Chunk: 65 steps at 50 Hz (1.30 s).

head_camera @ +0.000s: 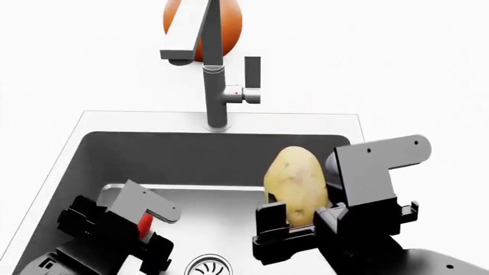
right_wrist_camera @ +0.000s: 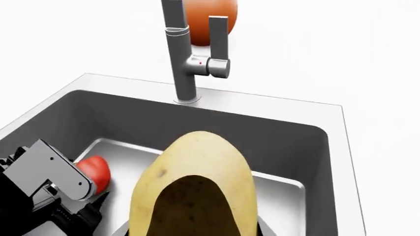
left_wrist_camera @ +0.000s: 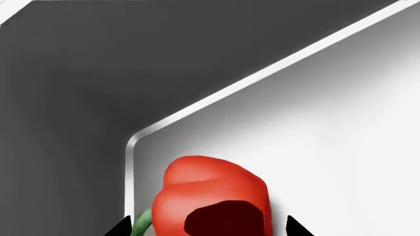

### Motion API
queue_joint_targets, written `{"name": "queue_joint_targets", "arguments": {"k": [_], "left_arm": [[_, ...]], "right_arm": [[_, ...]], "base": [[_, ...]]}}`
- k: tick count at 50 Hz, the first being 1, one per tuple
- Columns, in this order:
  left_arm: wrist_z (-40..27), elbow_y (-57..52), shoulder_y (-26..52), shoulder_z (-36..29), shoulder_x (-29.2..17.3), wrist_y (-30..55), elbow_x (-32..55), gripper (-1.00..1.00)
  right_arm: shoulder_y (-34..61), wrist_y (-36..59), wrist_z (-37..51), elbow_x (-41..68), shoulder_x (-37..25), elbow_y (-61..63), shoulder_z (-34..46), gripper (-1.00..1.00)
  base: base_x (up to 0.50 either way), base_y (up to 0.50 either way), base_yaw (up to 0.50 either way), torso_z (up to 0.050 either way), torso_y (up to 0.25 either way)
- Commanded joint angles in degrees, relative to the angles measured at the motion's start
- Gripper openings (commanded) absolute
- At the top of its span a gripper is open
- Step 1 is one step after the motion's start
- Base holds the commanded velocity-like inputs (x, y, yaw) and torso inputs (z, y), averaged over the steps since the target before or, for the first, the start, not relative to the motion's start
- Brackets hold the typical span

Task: Pick the vegetables from the sink and place them on the cutting board.

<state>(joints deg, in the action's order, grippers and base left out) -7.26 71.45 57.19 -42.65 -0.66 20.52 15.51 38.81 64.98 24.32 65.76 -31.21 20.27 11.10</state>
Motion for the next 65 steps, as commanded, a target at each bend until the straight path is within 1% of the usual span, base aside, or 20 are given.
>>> {"name": "queue_joint_targets", "arguments": {"k": [1, 6, 10, 14, 20, 28, 32, 33, 34, 36, 37, 39, 41, 42, 44, 45, 47, 50, 54, 65], "left_arm": [[-0.5, 3.5, 0.4, -3.0, 0.6, -2.2, 0.9, -1.0], [-0.6, 3.3, 0.3, -8.6, 0.6, -4.1, 6.1, -1.0], [-1.4, 1.8, -0.3, -9.9, 0.2, -5.5, 6.9, -1.0], [-5.9, -24.4, -5.2, -9.8, -8.7, 6.6, 9.5, -1.0], [-11.4, -51.4, -9.4, -8.4, -18.4, 17.0, 13.7, -1.0], [-15.0, -75.1, -8.7, -0.9, -26.1, 27.1, 24.5, -1.0], [-17.3, -85.9, -8.6, 7.3, -29.4, 31.6, 35.4, -1.0], [-17.1, -88.2, -7.8, 6.9, -30.4, 31.7, 34.9, -1.0], [-16.9, -91.2, -7.4, 4.7, -31.9, 29.4, 30.5, -1.0], [-21.0, -89.3, -7.3, 14.1, -30.4, 33.2, 43.4, -1.0], [-19.9, -90.7, -7.0, 14.1, -31.1, 32.9, 43.3, -1.0], [-20.4, -93.1, -6.7, 16.8, -32.4, 35.0, 49.1, -1.0], [-21.3, -94.8, -7.0, 18.2, -33.1, 35.8, 51.9, -1.0], [-23.0, -95.0, -6.7, 19.4, -33.7, 38.1, 56.7, -1.0], [-23.5, -96.3, -7.0, 22.8, -34.2, 37.3, 61.9, -1.0], [-25.4, -95.9, -7.1, 24.9, -34.7, 37.2, 65.7, -1.0], [-23.3, -97.3, -7.8, 25.3, -35.7, 36.1, 64.2, -1.0], [-24.7, -96.6, -9.7, 26.2, -36.1, 35.4, 64.5, -1.0], [-22.6, -98.8, -12.8, 26.6, -37.8, 33.7, 62.1, -1.0], [-21.4, -99.2, -13.6, 26.1, -38.9, 33.7, 61.4, -1.0]], "right_arm": [[-1.1, -0.6, -1.0, -0.7, -0.1, 0.4, 0.0, -1.0], [-1.5, -1.0, -1.3, -0.8, -0.1, 0.3, 0.4, -1.0], [-1.4, -1.1, -1.4, -0.8, -0.1, 0.1, 0.4, -1.0], [-0.5, -0.7, -0.8, -0.3, 0.0, 0.2, 0.2, -1.0], [1.2, -0.1, 0.2, 0.5, -0.3, 0.5, -0.3, -1.0], [2.7, 0.0, 0.4, 0.6, -1.6, 1.2, -1.0, -1.0], [2.7, -0.6, 0.0, 0.9, -2.7, 1.7, -2.1, -1.0], [2.7, -1.0, -0.3, 1.1, -2.8, 2.0, -2.4, -1.0], [2.8, -1.1, -0.4, 0.9, -3.0, 2.0, -2.4, -1.0], [2.6, -1.7, -1.0, 0.1, -3.1, 1.8, -2.1, -1.0], [2.6, -1.8, -1.0, 0.0, -3.2, 1.8, -2.2, -1.0], [2.6, -2.2, -1.0, 0.3, -3.4, 2.3, -2.7, -1.0], [2.6, -2.5, -0.6, 0.6, -3.7, 2.6, -3.5, -1.0], [2.5, -2.7, -0.5, 0.6, -4.0, 2.7, -3.8, -1.0], [2.0, -3.2, -0.8, 0.4, -4.3, 2.9, -4.2, -1.0], [1.4, -4.4, -1.3, 0.5, -4.1, 3.0, -5.0, -1.0], [0.6, -6.5, -2.9, -1.1, -4.2, 3.9, -5.0, -1.0], [-0.4, -7.1, -2.9, -1.1, -4.4, 4.3, -5.4, -1.0], [-1.0, -7.3, -2.9, -0.8, -5.0, 5.0, -5.9, -1.0], [-0.8, -6.2, -0.9, 0.0, -4.8, 4.8, -5.8, -1.0]], "base": [[0.0, 0.0, 0.0, 0.0, 0.0], [0.0, 0.0, 0.0, 0.0, 0.0], [0.0, 0.0, 0.0, 0.0, 0.0], [0.0, 0.0, 0.0, 0.0, 0.0], [0.0, 0.0, 0.0, 0.0, 0.0], [0.0, 0.0, 0.0, 0.0, 0.0], [0.0, 0.0, 0.0, 0.0, 0.003], [0.0, 0.0, 0.0, 0.0, 0.0], [0.0, 0.0, 0.0, 0.0, 0.0], [0.0, 0.0, 0.0, 0.0, 0.0], [0.0, 0.0, 0.0, 0.0, 0.0], [0.0, 0.0, 0.0, 0.0, 0.0], [0.0, 0.0, 0.0, 0.0, 0.0], [0.0, 0.0, 0.0, 0.0, 0.0], [0.0, 0.0, 0.0, 0.0, 0.0], [0.0, 0.0, 0.0, 0.0, 0.0], [0.0, 0.0, 0.0, 0.0, 0.0], [0.0, 0.0, 0.0, 0.0, 0.0], [0.0, 0.0, 0.0, 0.0, 0.0], [-0.04, 0.0, 0.0, 0.0, 0.001]]}}
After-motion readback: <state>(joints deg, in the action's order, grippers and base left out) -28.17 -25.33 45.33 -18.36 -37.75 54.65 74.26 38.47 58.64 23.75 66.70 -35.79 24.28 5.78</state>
